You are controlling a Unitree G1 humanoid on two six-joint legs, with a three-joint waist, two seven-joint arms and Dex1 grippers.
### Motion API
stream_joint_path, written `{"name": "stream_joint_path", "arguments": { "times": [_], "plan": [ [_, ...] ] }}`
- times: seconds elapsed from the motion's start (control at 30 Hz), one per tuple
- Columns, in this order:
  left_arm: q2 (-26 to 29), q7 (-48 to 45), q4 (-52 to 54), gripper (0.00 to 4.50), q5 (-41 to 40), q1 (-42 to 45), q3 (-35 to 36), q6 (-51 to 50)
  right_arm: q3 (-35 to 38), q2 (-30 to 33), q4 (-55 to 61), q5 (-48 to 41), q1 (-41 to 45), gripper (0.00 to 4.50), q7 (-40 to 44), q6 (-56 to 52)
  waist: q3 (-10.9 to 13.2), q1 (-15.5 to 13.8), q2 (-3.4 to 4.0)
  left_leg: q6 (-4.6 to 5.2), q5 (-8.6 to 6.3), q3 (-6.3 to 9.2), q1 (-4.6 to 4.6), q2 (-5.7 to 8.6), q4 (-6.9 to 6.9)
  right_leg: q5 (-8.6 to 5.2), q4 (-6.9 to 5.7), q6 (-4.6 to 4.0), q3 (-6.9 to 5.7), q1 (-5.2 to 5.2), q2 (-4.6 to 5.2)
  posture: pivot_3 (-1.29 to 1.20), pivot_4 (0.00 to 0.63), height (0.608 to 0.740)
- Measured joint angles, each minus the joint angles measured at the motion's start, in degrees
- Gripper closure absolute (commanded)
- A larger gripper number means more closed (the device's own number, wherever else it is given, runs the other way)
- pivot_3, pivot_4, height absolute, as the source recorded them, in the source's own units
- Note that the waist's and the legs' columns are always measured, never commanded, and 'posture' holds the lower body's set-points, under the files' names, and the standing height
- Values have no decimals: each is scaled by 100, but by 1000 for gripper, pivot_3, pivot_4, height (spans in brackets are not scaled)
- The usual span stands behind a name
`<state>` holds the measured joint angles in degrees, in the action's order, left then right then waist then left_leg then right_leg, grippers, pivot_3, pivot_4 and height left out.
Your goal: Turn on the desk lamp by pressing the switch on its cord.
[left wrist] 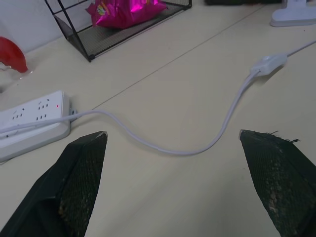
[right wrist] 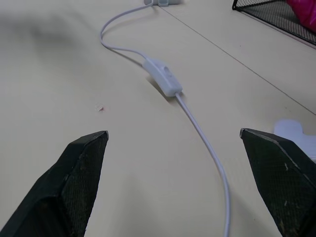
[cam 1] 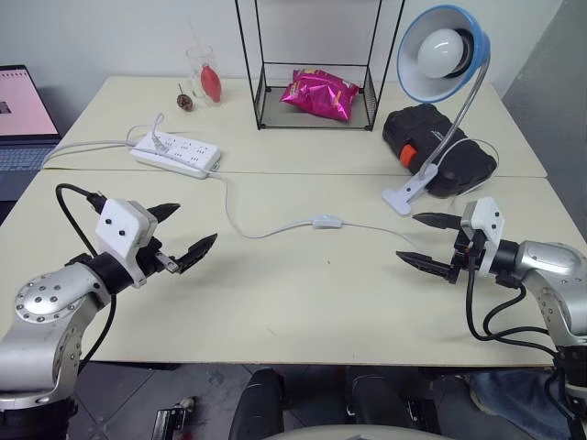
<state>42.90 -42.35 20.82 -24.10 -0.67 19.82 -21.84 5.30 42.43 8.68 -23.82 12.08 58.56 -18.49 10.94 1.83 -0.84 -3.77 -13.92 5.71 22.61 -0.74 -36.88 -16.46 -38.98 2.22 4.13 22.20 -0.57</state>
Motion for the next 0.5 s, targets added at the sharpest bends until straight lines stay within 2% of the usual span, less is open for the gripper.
{"name": "stream_joint_path", "arguments": {
  "times": [0.17,0.5],
  "plan": [
    [4,-104,-176,31,-250,386,37,-26,1,-77,161,-34,9,0,-116,-157,1,0,-1,0,0,2,3,0,0,0,0,1,-2,1,0,0,150,740],
    [10,-194,-221,31,-418,498,60,-172,6,-81,256,-58,6,0,-127,-236,1,2,-1,0,0,2,3,0,0,0,0,0,-2,2,0,0,150,740]
  ]
}}
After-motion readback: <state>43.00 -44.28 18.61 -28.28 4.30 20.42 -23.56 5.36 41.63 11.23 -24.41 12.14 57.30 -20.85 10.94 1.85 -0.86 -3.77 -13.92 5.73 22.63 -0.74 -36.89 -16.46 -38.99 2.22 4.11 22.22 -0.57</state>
